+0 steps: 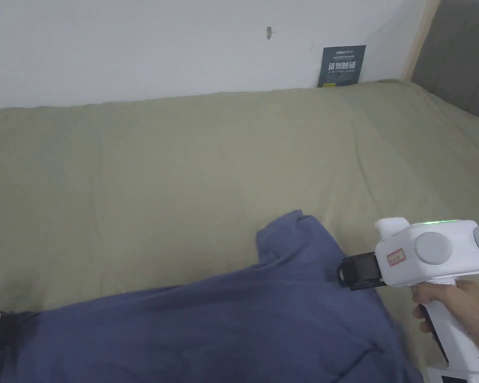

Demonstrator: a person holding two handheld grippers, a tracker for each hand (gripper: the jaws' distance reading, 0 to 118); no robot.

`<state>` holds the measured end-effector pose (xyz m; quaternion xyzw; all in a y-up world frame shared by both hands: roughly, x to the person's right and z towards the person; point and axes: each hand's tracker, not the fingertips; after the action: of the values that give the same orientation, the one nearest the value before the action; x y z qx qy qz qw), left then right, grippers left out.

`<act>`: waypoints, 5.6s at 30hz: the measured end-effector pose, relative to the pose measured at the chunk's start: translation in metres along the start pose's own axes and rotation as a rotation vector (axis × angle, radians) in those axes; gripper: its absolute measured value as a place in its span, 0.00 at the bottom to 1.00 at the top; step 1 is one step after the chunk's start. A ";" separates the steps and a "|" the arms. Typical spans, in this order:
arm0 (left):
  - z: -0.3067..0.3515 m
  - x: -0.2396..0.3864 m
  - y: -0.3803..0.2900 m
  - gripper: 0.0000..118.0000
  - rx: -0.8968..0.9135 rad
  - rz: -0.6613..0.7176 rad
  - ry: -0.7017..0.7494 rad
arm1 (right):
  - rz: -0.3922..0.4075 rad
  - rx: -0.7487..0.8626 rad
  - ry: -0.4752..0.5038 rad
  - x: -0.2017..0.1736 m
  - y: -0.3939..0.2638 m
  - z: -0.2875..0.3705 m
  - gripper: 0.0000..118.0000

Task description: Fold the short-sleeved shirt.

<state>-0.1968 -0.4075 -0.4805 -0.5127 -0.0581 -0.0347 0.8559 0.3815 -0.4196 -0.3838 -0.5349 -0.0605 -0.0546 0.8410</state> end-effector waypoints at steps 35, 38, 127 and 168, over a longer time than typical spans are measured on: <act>0.118 -0.044 -0.068 0.01 0.145 0.088 -0.094 | 0.034 0.209 0.145 -0.025 -0.068 0.151 0.01; 0.140 -0.048 -0.094 0.01 0.160 0.086 -0.103 | 0.032 0.236 0.168 -0.026 -0.099 0.172 0.01; 0.055 -0.159 -0.199 0.96 -0.159 0.374 -0.923 | -0.041 0.394 0.059 -0.138 -0.240 0.253 0.00; 0.222 -0.083 -0.163 0.05 0.017 0.193 -0.419 | 0.016 0.469 0.094 -0.128 -0.253 0.265 0.00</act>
<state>-0.3127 -0.2886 -0.2451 -0.5045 -0.1855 0.1551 0.8289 0.2037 -0.2827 -0.0671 -0.3221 -0.0280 -0.0571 0.9445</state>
